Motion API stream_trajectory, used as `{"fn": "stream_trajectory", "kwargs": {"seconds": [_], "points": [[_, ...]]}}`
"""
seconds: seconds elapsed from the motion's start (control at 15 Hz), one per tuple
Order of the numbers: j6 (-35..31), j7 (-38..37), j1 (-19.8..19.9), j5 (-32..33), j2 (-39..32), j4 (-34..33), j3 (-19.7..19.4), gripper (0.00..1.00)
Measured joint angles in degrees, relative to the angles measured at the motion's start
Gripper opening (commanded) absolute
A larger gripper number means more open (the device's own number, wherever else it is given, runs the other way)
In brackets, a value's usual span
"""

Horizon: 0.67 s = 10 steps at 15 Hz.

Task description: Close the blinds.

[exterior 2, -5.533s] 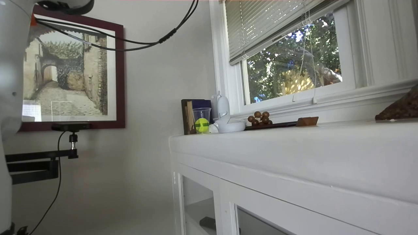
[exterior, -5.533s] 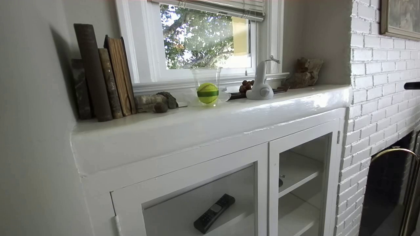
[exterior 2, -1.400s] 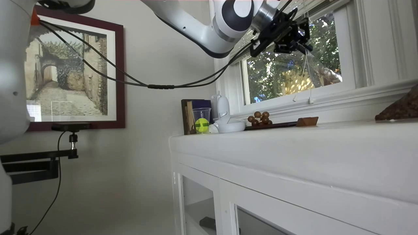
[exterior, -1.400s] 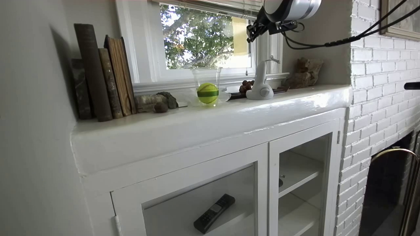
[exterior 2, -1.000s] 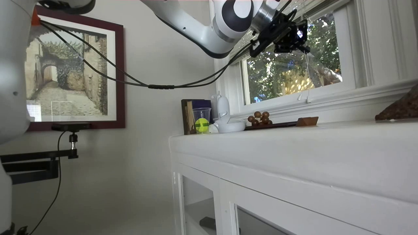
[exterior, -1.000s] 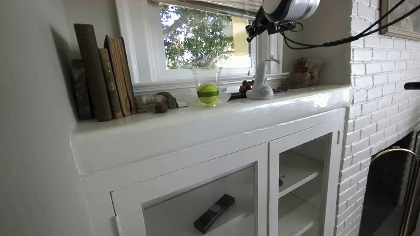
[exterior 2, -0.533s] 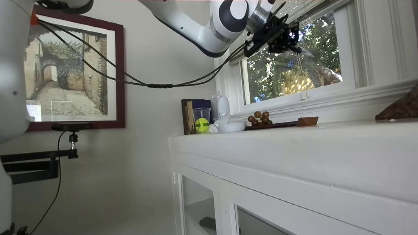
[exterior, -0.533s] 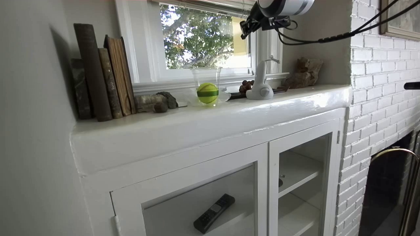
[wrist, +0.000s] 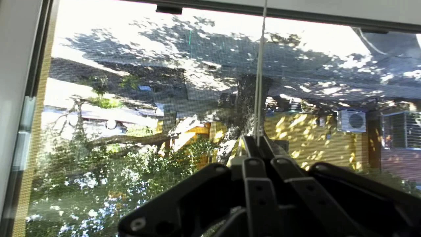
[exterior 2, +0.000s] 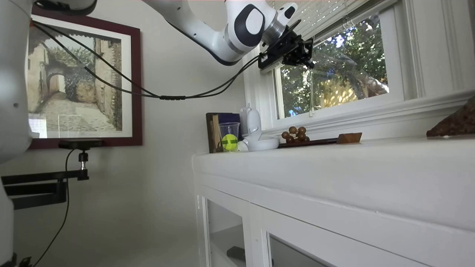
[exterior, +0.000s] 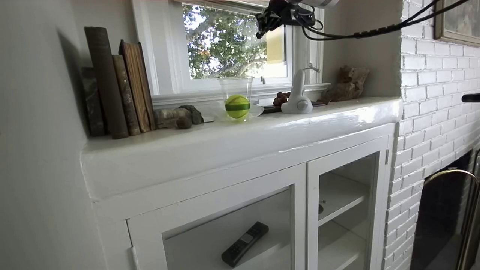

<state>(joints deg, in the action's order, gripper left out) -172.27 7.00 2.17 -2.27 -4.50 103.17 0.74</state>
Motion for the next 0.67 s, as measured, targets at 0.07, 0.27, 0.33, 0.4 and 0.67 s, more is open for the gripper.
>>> {"fn": "stream_trajectory", "kwargs": {"seconds": [0.07, 0.27, 0.33, 0.4, 0.67], "points": [[0.1, 0.2, 0.0, -0.6, 0.1, 0.0, 0.4, 0.00], [0.7, 2.6, 0.0, -4.0, 0.5, 0.0, 1.8, 0.00], [1.3, 4.2, 0.0, -5.7, 0.7, 0.0, 2.5, 0.00], [2.0, 5.6, 0.0, -7.2, 1.0, 0.0, 3.1, 0.00], [3.6, 8.7, 0.1, -9.9, 1.7, 0.0, 4.1, 0.00]]}}
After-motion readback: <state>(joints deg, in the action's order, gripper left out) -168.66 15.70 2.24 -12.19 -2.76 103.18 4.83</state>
